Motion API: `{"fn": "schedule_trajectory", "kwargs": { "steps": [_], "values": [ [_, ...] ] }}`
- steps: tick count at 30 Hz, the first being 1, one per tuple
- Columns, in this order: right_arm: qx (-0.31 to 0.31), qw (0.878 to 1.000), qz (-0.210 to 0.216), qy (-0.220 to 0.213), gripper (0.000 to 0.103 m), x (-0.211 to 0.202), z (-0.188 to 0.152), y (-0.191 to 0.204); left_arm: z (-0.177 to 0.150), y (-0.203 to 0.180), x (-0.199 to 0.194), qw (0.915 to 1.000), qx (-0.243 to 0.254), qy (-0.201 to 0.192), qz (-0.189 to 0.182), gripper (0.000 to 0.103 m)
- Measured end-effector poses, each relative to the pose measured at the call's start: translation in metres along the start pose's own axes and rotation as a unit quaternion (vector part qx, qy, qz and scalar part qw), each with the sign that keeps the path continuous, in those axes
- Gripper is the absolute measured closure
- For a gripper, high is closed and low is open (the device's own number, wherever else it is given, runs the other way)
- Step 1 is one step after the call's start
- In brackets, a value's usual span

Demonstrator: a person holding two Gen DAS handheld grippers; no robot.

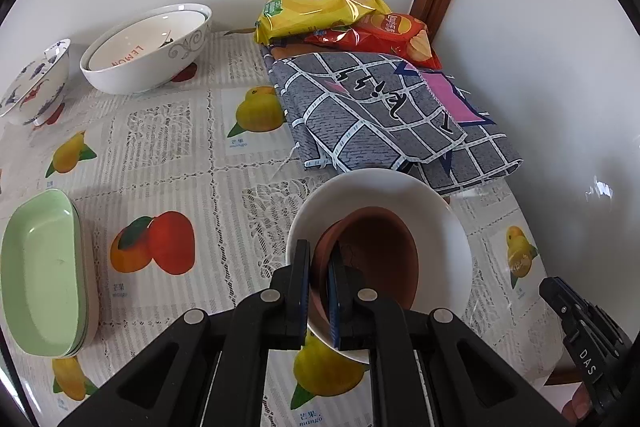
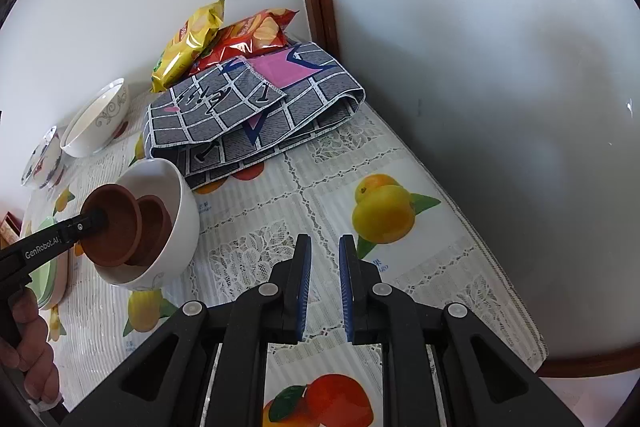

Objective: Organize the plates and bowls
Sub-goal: 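Lower the left gripper's brown bowl onto the other brown bowl and open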

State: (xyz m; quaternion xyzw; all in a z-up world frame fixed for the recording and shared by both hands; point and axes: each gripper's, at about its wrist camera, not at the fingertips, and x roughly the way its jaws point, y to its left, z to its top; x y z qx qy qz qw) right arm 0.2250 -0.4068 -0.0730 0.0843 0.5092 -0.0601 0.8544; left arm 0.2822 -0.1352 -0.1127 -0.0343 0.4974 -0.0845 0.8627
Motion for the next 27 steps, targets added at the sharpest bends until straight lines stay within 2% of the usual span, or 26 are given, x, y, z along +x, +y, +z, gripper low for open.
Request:
{"fn": "schedule_trajectory", "kwargs": {
  "steps": [6, 10, 27],
  "values": [
    [-0.008, 1.0, 0.003, 0.004, 0.089, 0.006, 0.001, 0.005, 0.001, -0.002, 0.006, 1.0, 0.003, 0.004, -0.001, 0.095],
    [-0.01, 1.0, 0.005, 0.004, 0.082, 0.008, 0.0, 0.007, 0.001, -0.005, 0.01, 1.0, 0.004, 0.006, -0.002, 0.095],
    [-0.011, 1.0, 0.004, 0.023, 0.081, 0.016, -0.004, 0.003, 0.002, -0.012, 0.02, 0.9997, 0.007, 0.013, -0.018, 0.095]
  ]
}}
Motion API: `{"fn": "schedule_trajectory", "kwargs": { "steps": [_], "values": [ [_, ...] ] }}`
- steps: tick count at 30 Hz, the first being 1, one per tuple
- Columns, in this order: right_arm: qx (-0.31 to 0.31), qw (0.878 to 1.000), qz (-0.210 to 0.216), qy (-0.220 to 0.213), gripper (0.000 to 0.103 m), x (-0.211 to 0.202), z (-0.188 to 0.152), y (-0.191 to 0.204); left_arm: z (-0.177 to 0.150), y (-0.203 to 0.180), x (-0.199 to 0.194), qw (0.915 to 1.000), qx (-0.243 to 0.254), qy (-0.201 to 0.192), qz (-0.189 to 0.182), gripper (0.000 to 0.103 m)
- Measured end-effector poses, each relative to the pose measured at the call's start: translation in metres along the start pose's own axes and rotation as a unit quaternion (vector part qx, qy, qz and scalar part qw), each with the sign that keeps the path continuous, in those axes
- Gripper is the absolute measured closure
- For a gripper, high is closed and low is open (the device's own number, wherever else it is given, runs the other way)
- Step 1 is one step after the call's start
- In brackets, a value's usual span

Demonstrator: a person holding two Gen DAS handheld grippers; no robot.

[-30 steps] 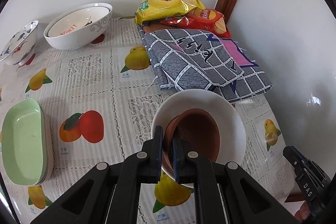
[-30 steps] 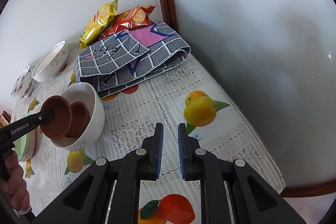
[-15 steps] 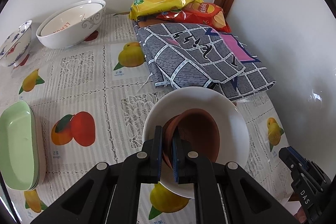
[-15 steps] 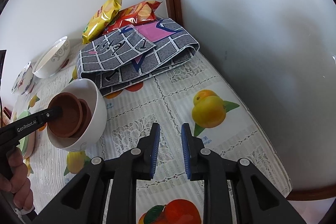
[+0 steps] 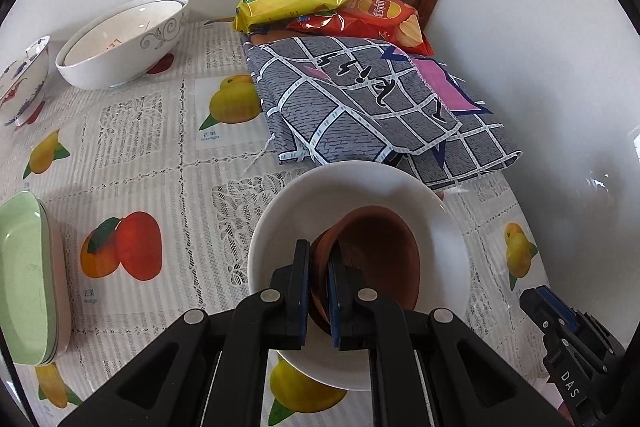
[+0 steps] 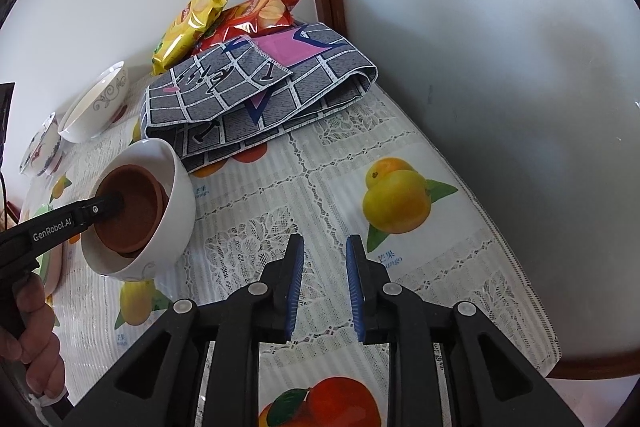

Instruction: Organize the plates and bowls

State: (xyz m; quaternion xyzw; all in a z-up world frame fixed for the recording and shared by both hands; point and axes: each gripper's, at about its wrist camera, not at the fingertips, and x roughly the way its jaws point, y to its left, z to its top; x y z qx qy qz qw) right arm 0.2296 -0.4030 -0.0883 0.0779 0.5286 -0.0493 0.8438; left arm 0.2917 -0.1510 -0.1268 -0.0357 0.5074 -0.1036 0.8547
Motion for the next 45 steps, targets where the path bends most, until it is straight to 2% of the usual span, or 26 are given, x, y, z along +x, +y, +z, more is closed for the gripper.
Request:
{"fn": "schedule_trajectory", "kwargs": {
  "steps": [12, 14, 16, 18, 30, 33, 37, 39, 41, 45],
  "values": [
    [-0.014, 1.0, 0.009, 0.003, 0.079, -0.002, -0.002, 0.016, -0.003, 0.002, -0.005, 0.9999, 0.008, 0.011, -0.006, 0.093],
    [-0.017, 1.0, 0.01, 0.003, 0.078, -0.004, -0.002, 0.018, -0.004, 0.003, -0.008, 0.9999, 0.007, 0.009, -0.01, 0.093],
    [-0.021, 1.0, 0.01, 0.002, 0.078, -0.006, -0.002, 0.021, -0.004, 0.003, -0.013, 0.9999, 0.011, 0.006, -0.011, 0.086],
    [-0.025, 1.0, 0.008, 0.0, 0.076, -0.008, -0.002, 0.024, -0.005, 0.004, -0.019, 0.9998, 0.013, -0.002, -0.012, 0.084],
    [-0.048, 0.999, 0.009, -0.014, 0.071, -0.016, 0.006, 0.048, -0.007, 0.025, -0.042, 0.9998, -0.001, -0.018, -0.011, 0.084],
    [-0.056, 0.998, 0.012, -0.015, 0.071, -0.016, 0.007, 0.055, -0.009, 0.034, -0.045, 0.9997, -0.006, -0.02, -0.009, 0.077],
    [-0.062, 0.998, 0.017, -0.015, 0.07, -0.015, 0.01, 0.064, -0.012, 0.044, -0.047, 0.9997, -0.013, -0.02, -0.011, 0.077],
    [-0.063, 0.998, 0.026, -0.014, 0.068, -0.015, 0.012, 0.068, -0.013, 0.048, -0.048, 0.9996, -0.016, -0.018, -0.014, 0.075],
    [-0.066, 0.997, 0.035, -0.015, 0.061, -0.015, 0.015, 0.072, -0.014, 0.051, -0.048, 0.9996, -0.017, -0.018, -0.016, 0.07],
    [-0.071, 0.997, 0.031, -0.022, 0.059, -0.013, 0.02, 0.079, -0.014, 0.055, -0.047, 0.9995, -0.02, -0.016, -0.02, 0.067]
  ]
}}
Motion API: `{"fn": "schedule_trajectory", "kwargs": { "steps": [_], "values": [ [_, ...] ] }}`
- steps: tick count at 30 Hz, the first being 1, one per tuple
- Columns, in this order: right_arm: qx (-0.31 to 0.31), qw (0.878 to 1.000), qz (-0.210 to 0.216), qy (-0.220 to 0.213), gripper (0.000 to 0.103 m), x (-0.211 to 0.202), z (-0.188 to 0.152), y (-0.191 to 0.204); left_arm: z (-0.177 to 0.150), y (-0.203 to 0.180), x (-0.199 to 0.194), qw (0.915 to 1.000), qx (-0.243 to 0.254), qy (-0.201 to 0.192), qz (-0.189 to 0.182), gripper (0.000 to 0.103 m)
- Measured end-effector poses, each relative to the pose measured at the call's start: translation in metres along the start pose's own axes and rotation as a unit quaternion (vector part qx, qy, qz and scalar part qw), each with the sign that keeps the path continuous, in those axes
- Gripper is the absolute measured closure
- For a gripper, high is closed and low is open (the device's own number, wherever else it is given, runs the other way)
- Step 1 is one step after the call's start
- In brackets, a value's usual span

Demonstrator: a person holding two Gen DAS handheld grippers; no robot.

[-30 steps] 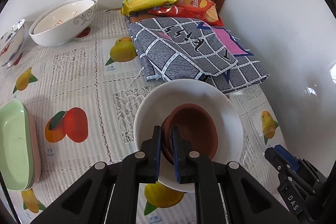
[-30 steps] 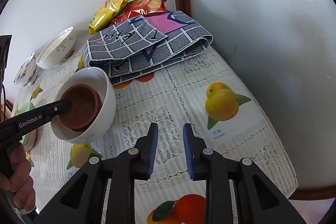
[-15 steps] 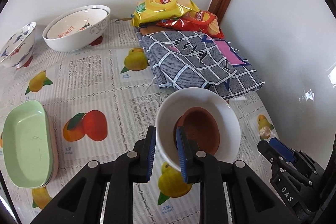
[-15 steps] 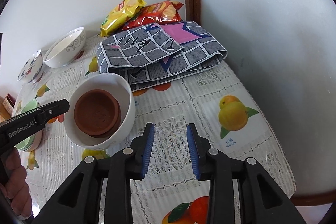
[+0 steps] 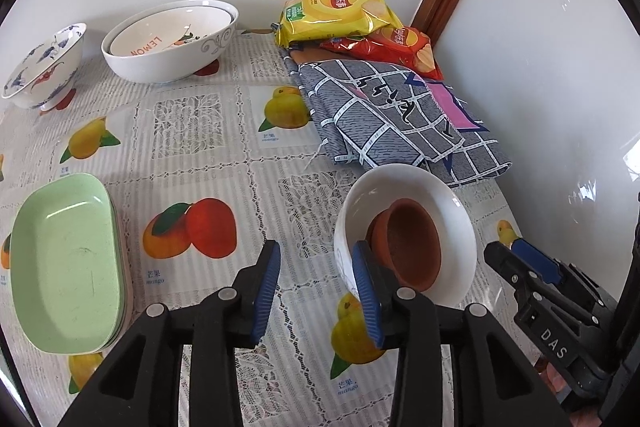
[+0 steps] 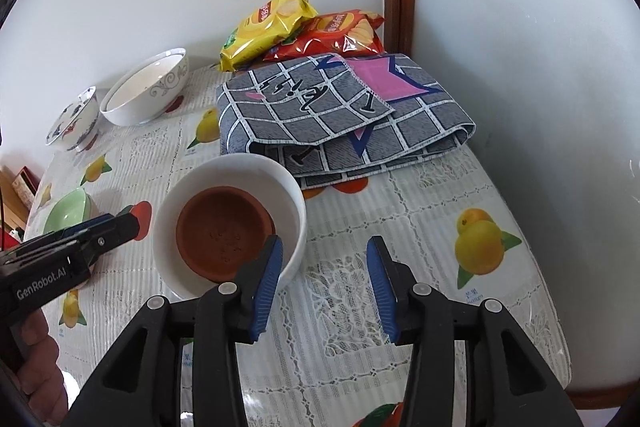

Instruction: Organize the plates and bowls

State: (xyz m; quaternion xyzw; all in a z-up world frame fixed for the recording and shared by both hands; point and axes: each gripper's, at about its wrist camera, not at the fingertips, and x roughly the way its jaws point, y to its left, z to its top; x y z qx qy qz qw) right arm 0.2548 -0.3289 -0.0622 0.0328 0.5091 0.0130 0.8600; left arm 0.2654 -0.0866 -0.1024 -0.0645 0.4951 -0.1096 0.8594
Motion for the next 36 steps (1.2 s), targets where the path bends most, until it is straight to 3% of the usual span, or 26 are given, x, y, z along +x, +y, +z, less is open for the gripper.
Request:
{"fn": "schedule_trajectory", "kwargs": {
  "steps": [13, 24, 36],
  "values": [
    [0.008, 1.0, 0.017, 0.02, 0.059, 0.028, 0.009, 0.001, 0.003, -0.003, 0.021, 0.9998, 0.003, 0.018, -0.002, 0.067],
    [0.005, 0.998, -0.007, 0.057, 0.059, 0.054, 0.009, 0.004, 0.006, -0.009, 0.038, 0.9993, 0.013, 0.035, 0.006, 0.066],
    [0.005, 0.998, -0.007, 0.066, 0.059, 0.066, 0.012, 0.001, 0.009, -0.015, 0.056, 0.9985, 0.018, 0.051, 0.012, 0.066]
  ]
}}
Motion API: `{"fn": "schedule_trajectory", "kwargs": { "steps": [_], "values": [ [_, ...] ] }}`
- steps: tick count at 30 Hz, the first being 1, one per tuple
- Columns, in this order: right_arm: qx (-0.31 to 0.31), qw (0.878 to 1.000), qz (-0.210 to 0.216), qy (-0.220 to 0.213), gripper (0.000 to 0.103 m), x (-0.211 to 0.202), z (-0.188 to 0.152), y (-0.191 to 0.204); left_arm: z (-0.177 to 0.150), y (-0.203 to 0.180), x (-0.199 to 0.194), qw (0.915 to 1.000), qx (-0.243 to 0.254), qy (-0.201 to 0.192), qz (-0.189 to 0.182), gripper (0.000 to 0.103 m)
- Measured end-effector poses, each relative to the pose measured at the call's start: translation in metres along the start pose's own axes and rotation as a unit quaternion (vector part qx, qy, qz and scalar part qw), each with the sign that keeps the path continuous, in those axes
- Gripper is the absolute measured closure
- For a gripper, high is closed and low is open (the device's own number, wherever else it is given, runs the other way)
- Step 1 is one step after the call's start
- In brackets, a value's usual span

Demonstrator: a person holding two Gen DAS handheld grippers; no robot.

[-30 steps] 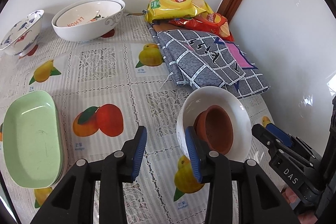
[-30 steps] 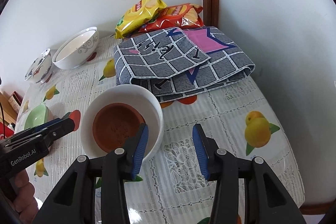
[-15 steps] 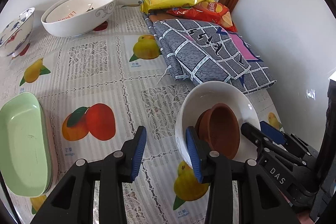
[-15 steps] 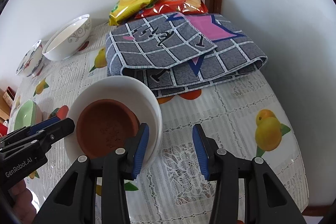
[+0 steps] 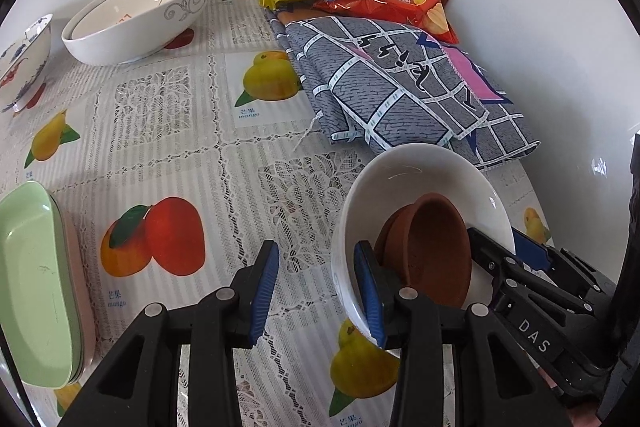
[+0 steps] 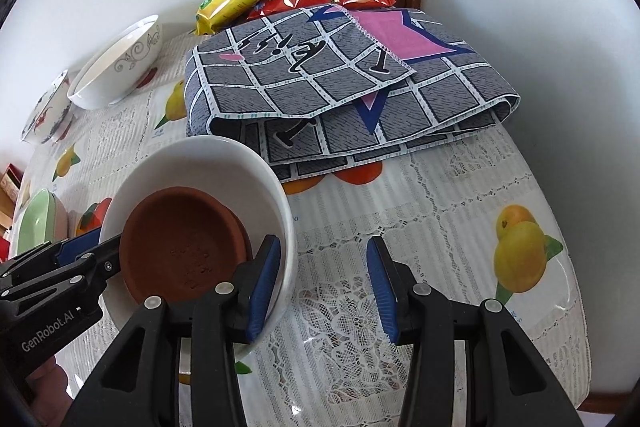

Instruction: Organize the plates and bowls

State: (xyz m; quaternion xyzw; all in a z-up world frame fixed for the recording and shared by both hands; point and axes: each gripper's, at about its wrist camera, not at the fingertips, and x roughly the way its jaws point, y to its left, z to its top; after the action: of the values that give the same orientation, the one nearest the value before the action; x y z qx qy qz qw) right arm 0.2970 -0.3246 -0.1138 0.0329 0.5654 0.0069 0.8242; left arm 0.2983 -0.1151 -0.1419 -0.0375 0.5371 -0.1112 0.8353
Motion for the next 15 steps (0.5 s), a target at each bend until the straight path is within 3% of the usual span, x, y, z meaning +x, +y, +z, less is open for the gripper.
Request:
{"fn": "schedule_trajectory", "kwargs": {
  "steps": [15],
  "values": [
    [0.002, 1.0, 0.014, 0.009, 0.056, 0.008, 0.004, -0.002, 0.005, 0.001, 0.013, 0.9999, 0.002, 0.01, 0.013, 0.066]
  ]
}}
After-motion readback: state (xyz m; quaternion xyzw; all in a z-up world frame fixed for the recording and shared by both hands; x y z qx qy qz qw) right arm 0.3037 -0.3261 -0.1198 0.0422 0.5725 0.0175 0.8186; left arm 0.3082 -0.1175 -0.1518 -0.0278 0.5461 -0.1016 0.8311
